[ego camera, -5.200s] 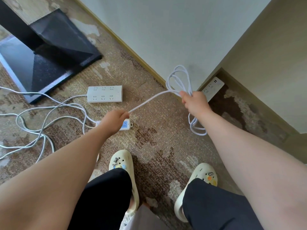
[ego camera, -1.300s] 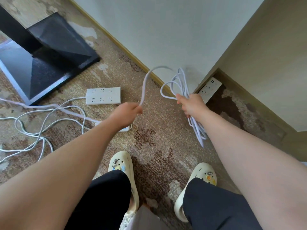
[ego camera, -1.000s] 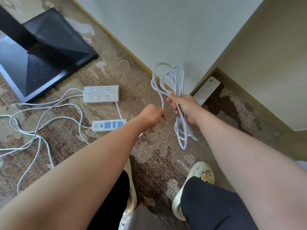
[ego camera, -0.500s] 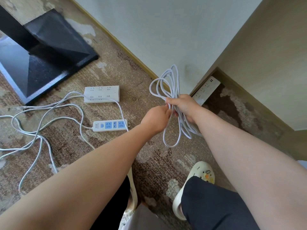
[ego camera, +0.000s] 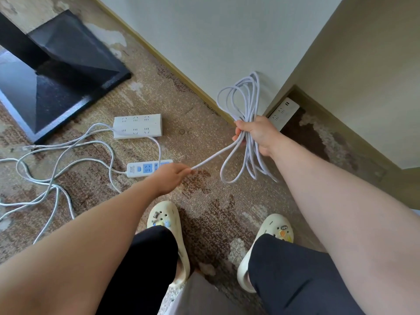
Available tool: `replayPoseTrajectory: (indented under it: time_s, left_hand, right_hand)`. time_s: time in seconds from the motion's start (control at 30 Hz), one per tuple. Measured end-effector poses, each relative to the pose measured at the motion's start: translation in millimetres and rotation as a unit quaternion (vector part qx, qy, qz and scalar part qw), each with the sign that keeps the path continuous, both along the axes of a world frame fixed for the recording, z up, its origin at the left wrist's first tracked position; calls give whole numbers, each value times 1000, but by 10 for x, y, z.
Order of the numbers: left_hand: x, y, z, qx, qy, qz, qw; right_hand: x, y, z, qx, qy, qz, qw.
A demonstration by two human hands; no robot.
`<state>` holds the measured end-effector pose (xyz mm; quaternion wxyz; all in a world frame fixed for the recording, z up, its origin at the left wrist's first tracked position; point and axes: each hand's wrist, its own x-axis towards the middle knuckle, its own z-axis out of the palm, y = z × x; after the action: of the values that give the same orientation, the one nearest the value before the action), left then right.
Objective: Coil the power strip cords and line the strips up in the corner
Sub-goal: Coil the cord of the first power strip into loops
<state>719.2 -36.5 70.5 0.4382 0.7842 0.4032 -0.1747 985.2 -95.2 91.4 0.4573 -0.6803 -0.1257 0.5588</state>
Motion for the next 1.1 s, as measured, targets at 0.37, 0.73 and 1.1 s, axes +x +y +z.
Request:
replayPoseTrajectory:
  time_s: [0.37, 0.73, 1.1]
  left_hand:
    - [231, -196, -137, -14, 25, -124, 992]
    - [-1010, 399, -151, 31, 106, 22, 994]
    - [655, -316, 83, 28, 12, -258, 966]
  right_hand:
    - [3, 3, 4, 1, -83, -44, 996]
    - [16, 52, 53, -4, -210, -23, 977]
    - [23, 26, 30, -3, -271, 58, 961]
